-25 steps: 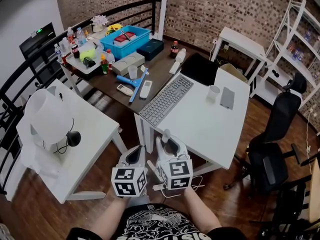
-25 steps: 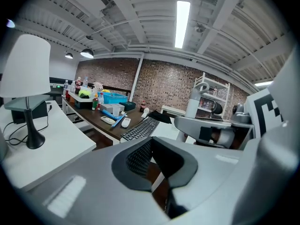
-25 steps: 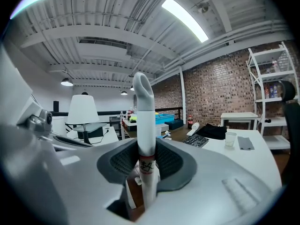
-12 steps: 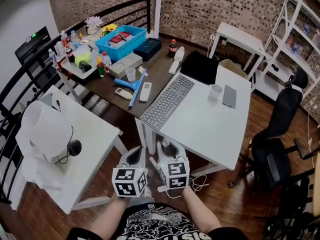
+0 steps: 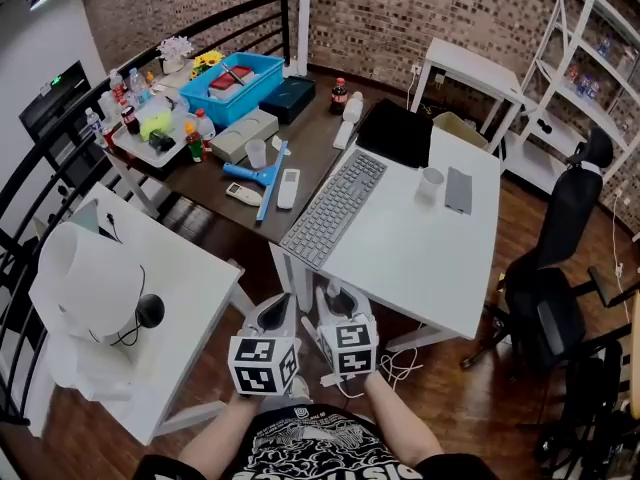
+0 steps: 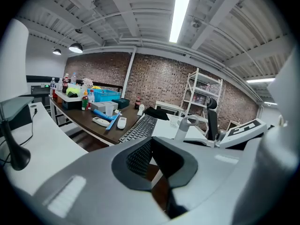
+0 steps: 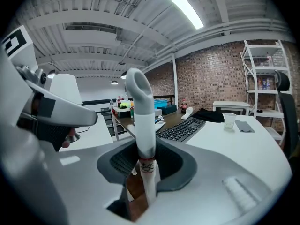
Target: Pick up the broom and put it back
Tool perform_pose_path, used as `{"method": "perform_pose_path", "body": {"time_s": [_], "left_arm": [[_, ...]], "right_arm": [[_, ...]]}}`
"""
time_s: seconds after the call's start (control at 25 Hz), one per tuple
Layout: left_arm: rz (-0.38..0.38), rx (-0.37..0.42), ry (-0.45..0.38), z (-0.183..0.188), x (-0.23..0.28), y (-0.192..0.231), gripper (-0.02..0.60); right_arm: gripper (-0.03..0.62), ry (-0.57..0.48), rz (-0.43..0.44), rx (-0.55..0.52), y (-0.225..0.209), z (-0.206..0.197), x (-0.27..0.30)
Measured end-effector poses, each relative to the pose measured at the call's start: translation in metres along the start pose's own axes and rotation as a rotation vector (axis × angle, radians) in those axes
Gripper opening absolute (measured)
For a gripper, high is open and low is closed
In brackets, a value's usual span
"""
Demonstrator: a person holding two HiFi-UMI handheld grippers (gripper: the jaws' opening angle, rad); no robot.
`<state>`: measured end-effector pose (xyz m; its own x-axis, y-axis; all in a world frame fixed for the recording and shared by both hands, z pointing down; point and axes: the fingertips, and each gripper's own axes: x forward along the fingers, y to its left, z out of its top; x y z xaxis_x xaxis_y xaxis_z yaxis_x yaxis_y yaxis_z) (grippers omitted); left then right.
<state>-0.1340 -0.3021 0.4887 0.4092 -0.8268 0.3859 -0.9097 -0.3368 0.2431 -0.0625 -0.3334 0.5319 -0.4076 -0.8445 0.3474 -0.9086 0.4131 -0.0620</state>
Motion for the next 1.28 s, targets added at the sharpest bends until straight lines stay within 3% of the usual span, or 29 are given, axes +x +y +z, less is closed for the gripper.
{"method": "perform_pose_path", "body": {"time_s": [0.6, 1.28], "left_arm": [[-0.044, 0.022, 0.031, 0.001, 0.022, 0.018, 0.005], [-0.050, 0.030, 0.041, 0.010, 0.046, 0.035, 0.005]], "right_arm": [[0.097, 0.033, -0.067, 0.013, -0.016, -0.017, 0.040], [0.098, 0.049, -0.070, 0.029, -0.024, -0.025, 0.079]]}}
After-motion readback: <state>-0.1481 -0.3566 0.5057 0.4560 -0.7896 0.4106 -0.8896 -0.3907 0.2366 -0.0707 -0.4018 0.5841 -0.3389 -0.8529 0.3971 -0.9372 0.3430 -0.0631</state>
